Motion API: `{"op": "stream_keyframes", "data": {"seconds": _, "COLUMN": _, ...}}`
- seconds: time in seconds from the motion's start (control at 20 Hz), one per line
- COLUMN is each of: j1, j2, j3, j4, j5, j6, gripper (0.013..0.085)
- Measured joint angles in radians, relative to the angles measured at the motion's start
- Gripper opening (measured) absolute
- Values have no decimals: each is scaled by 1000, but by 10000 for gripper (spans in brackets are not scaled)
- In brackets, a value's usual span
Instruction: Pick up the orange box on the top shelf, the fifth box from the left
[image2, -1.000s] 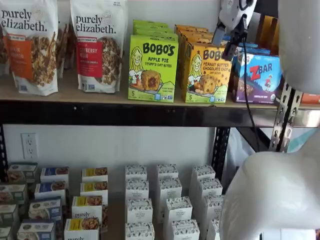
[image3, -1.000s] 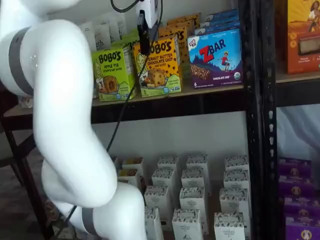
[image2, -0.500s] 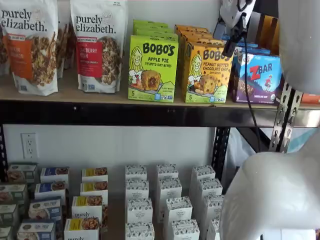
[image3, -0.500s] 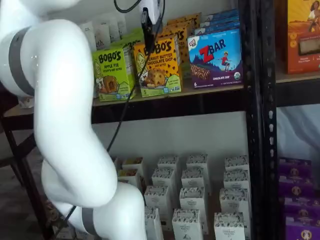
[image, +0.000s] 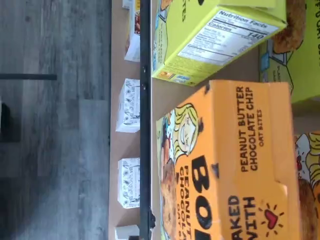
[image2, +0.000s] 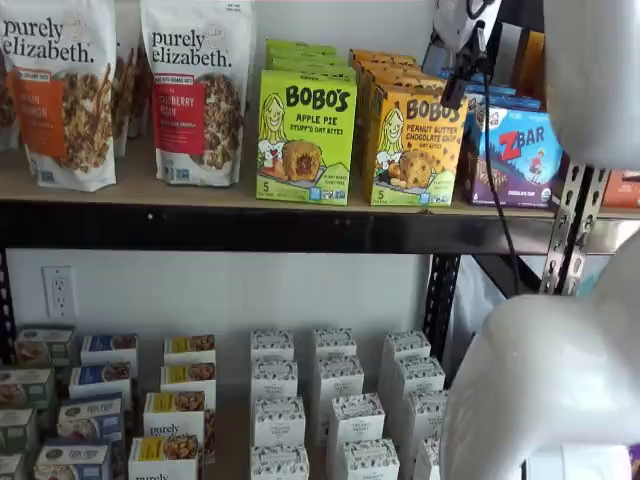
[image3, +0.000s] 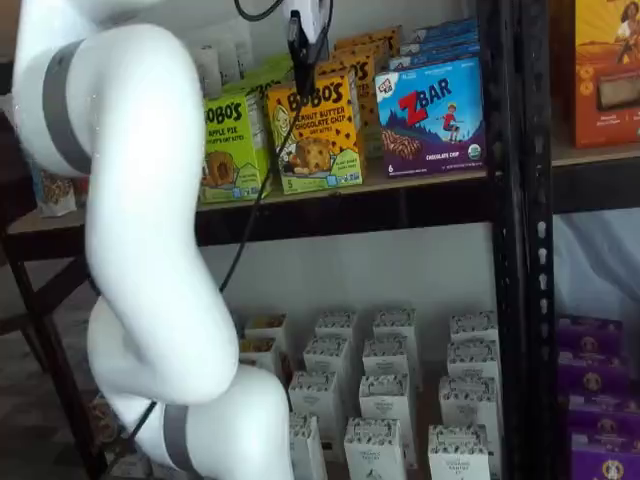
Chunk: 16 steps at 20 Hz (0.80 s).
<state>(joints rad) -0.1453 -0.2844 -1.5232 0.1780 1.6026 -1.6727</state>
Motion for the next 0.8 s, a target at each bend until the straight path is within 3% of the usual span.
{"op": "stream_keyframes", "data": {"seconds": 0.5, "j1": -23, "j2": 135, "j3": -136, "j4": 15, "j5": 108, "j6": -16, "gripper": 850}}
{"op": "stream_keyframes", "data": {"seconds": 0.8, "j1": -36, "j2": 177, "j3": -168, "j4": 10, "j5": 130, "j6": -31, "gripper": 850}}
